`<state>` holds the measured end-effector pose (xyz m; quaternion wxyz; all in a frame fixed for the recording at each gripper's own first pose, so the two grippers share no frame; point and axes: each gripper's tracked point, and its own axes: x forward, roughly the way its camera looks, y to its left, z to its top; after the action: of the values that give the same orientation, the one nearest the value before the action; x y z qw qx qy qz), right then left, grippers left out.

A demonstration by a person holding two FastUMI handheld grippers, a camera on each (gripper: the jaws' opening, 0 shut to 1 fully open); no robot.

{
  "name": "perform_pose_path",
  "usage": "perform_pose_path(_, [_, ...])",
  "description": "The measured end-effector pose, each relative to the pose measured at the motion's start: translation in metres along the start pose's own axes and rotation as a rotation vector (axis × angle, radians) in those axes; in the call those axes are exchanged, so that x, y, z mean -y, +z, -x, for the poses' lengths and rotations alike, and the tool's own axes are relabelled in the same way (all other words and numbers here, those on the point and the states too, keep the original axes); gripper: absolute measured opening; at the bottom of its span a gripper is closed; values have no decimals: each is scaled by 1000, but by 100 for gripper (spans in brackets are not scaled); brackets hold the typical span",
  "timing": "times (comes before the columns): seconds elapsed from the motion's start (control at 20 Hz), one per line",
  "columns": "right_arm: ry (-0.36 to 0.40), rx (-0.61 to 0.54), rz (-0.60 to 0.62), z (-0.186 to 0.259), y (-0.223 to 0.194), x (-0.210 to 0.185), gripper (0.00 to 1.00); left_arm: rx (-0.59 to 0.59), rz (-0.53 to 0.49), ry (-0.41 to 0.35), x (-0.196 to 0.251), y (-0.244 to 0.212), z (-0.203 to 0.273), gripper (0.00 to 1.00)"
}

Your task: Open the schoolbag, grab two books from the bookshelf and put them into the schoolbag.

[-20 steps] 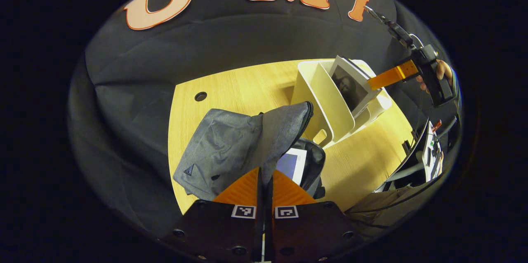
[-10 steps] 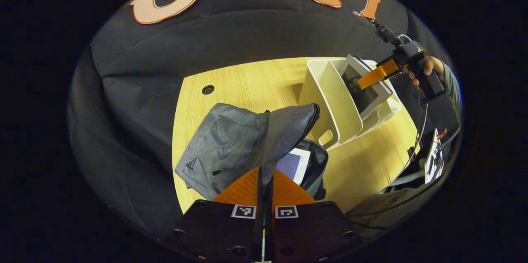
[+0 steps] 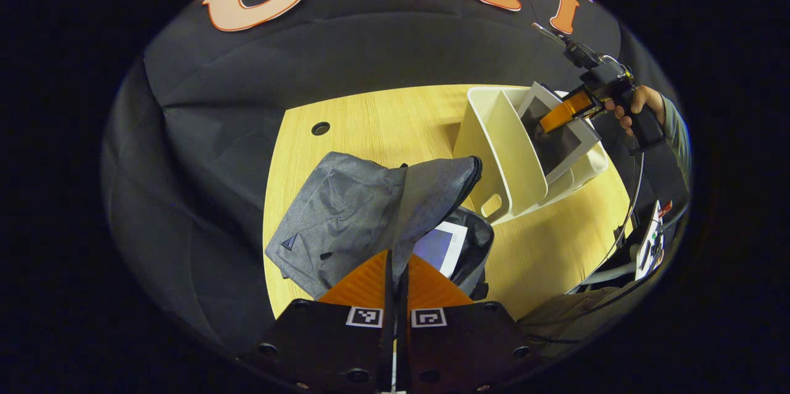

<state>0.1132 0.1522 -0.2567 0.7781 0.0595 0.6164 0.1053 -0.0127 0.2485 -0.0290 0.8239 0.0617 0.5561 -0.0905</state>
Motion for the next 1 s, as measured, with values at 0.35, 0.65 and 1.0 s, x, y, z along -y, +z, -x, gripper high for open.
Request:
perform_pose_path(0.35, [-12,114,-99,55,-6,3,39,31,-36,-64,0,-1,-1,3])
perform_pose_path(0.65, [-1,205,-210,105,-25,-9,39,50,-114,-135,-5,-1,-1,3])
perform_pose_path(1.0, [48,280,-329,153,-56,-33,38,61,-176,-204,-11,3,-4,3])
